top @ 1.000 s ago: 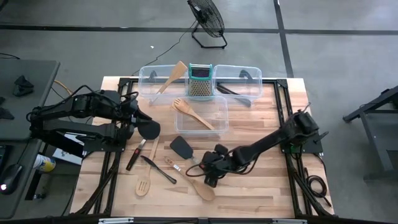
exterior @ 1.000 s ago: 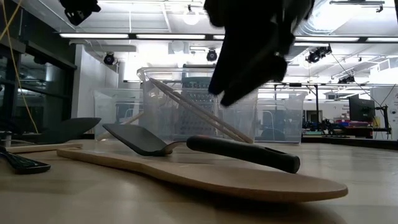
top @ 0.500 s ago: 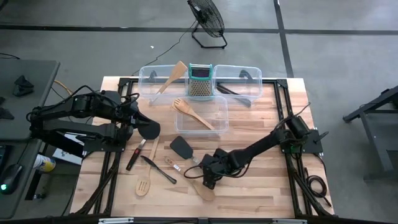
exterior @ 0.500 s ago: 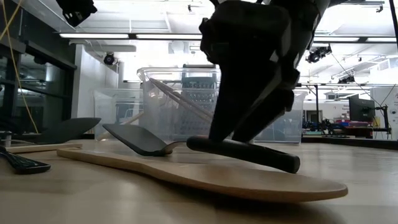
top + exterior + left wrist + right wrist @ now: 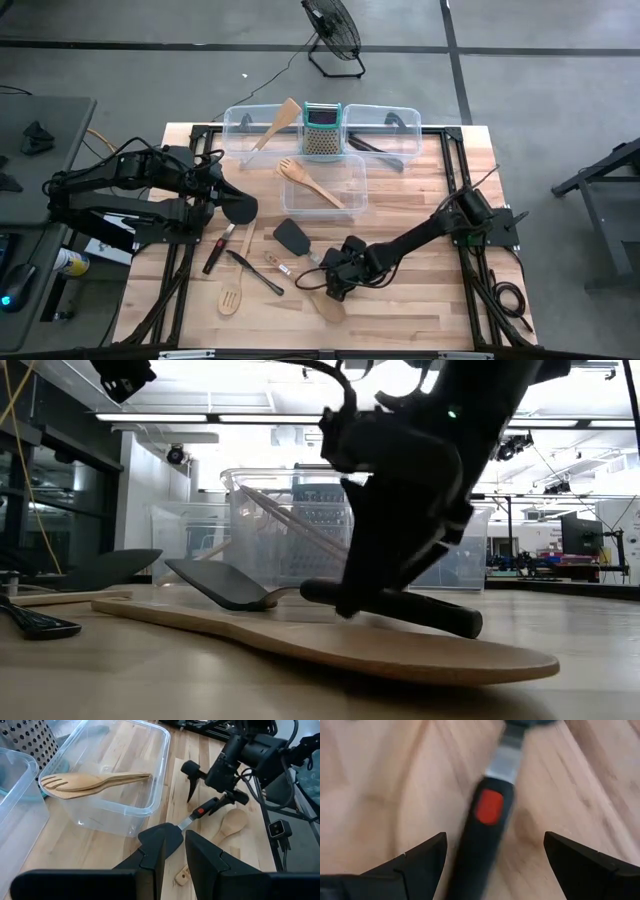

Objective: Pick & Place Kitchen Items
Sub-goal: Put the black spatula into the left transparent bin

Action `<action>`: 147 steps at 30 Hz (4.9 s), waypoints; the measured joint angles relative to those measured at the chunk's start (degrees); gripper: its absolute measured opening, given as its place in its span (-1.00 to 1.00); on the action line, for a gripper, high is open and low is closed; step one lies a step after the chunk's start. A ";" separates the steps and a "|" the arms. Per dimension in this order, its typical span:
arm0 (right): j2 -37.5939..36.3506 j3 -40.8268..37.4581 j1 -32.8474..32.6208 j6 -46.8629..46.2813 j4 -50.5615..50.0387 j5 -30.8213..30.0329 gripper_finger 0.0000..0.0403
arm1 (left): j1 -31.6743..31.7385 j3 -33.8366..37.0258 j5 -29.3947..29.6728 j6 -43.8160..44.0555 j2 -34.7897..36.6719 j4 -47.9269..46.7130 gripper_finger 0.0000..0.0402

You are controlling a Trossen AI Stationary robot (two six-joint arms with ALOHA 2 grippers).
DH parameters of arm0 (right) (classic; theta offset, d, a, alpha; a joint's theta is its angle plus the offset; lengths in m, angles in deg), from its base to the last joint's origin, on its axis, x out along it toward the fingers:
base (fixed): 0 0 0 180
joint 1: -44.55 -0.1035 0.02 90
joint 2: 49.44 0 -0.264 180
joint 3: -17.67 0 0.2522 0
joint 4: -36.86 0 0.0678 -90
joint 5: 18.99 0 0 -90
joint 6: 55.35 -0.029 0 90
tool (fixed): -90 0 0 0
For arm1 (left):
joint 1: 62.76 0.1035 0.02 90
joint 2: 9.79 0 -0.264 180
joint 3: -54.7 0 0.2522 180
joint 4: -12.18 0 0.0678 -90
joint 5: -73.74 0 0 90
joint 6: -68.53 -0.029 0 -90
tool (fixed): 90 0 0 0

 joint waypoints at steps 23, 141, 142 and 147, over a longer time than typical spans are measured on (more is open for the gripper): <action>0.52 -0.03 -0.04 1.20 -0.37 1.05 -0.13 | 0.01 0.00 0.04 0.01 0.00 0.00 -0.63; -22.71 -0.03 10.02 -3.17 15.48 -26.32 -0.49 | 0.01 0.00 -0.27 5.23 0.00 9.68 -0.63; -22.71 -0.03 10.49 -2.78 15.50 -25.99 -0.49 | 0.00 0.00 -0.27 5.45 0.00 10.45 -0.63; -22.71 -0.03 12.23 0.50 15.52 -24.87 -0.49 | 0.00 0.00 -0.27 7.10 0.00 13.70 -0.63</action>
